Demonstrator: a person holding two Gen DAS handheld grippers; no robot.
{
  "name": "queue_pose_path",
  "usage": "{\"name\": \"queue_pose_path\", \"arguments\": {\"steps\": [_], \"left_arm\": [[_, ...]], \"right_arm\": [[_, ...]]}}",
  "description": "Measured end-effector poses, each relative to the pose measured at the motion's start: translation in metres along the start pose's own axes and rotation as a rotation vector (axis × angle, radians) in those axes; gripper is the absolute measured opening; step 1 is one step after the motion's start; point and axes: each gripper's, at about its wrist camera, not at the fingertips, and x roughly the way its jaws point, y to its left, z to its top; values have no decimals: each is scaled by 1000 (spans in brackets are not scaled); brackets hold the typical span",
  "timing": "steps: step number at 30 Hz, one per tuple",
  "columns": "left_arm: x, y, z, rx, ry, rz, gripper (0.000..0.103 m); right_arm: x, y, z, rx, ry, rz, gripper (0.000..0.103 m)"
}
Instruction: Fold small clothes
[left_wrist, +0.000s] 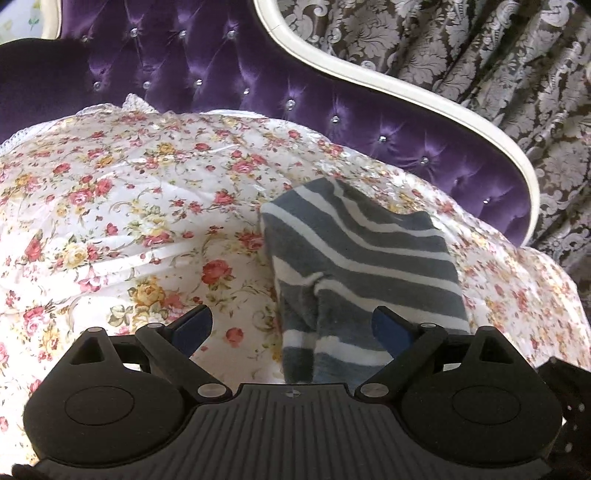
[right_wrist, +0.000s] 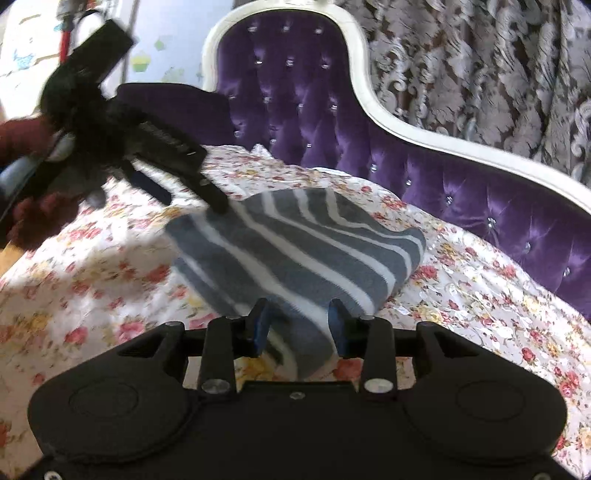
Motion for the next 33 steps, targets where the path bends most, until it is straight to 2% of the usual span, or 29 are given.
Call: {"name": "queue_pose_path", "arguments": {"steps": [1,3,5,10,11,12,13,15,16,21,25,28,29,30,31,32,33], "left_arm": [[-1,0,-1,1,-5,-12,93],[-1,-1,-2,6,-5,-52,74],[2,-2,-3,3,19,-90,69],[12,-2,-6,-10,56,-152,45],[13,-2,-6,-15,58,-164,37],[13,-1,-7,-21,59,-172,30],[13,0,-7,-29,61,-175,27],[13,3,-7,-52,52,-173,20],[13,7,-7,-72,47,-173,19],[17,22,-6,-148,77,-160,19],[15,19,-7,-115,73,-148,21],[12,19,-6,-120,62,-164,43],[11,20,-6,-127,53,-172,56],[9,20,-6,-135,44,-179,65],[8,20,-6,-139,38,-187,69],[7,20,-6,-141,35,-191,74],[7,20,-6,-143,34,-191,78]], "right_arm": [[1,4,-1,-21,14,-5,42],[4,10,-3,-51,28,-24,40],[7,12,-4,-68,31,-37,40],[11,26,-4,-178,18,-69,40],[13,30,-4,-208,22,-77,37],[15,31,-5,-234,27,-84,16],[15,32,-5,-253,30,-89,7],[10,29,-5,-262,29,-82,6],[6,27,-6,-274,29,-85,6],[1,29,-19,-367,75,-70,3],[-1,27,-18,-354,61,-65,3],[-7,13,-11,-249,41,-37,5],[-9,5,-8,-180,32,-17,8],[-10,-3,-6,-117,28,3,16],[-11,-12,-4,-51,26,24,31],[-11,-23,-3,29,19,43,39],[-11,-33,-3,99,13,61,52]]}}
